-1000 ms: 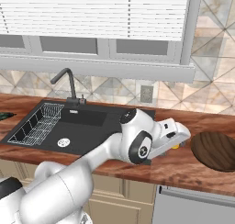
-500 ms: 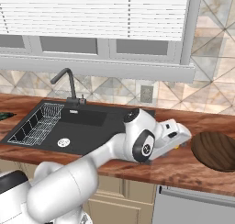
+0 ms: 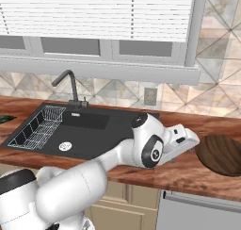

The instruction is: Remove the eggplant and peach from the sink. Then move the bowl and cup from the counter to the sink for washing.

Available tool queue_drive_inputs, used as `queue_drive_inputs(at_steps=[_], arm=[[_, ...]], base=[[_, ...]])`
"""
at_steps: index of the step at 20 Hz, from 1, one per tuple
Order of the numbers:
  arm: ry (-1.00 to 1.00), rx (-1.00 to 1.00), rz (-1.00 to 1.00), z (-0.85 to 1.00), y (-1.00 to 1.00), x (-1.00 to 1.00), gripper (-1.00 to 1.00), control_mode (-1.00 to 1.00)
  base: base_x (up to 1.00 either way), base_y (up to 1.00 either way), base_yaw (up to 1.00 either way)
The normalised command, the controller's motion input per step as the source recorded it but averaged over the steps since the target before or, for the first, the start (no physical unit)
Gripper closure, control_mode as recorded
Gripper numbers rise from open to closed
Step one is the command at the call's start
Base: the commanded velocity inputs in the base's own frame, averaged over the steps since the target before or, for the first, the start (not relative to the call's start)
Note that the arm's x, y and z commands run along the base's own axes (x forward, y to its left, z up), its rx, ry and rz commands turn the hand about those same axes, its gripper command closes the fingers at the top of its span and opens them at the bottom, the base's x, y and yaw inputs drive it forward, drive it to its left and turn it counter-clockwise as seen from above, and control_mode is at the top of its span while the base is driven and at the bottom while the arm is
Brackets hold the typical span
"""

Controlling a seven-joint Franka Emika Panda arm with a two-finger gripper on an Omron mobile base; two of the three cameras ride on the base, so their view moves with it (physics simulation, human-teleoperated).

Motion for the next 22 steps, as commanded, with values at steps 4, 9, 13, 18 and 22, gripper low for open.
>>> queue_drive_inputs(at_steps=[4,9,13,18,22], arm=[[0.0,0.0,0.0,-0.08,-0.11,0.08,-1.0,-1.0],[0.0,0.0,0.0,-0.06,-0.08,0.09,-1.0,-1.0],[0.0,0.0,0.0,-0.06,-0.08,0.09,-1.0,-1.0],[0.0,0.0,0.0,-0.07,-0.06,0.08,-1.0,-1.0],[0.0,0.0,0.0,-0.07,-0.04,0.09,-1.0,-1.0]], base=[[0.0,0.0,0.0],[0.0,0.0,0.0],[0.0,0.0,0.0],[0.0,0.0,0.0],[0.0,0.0,0.0]])
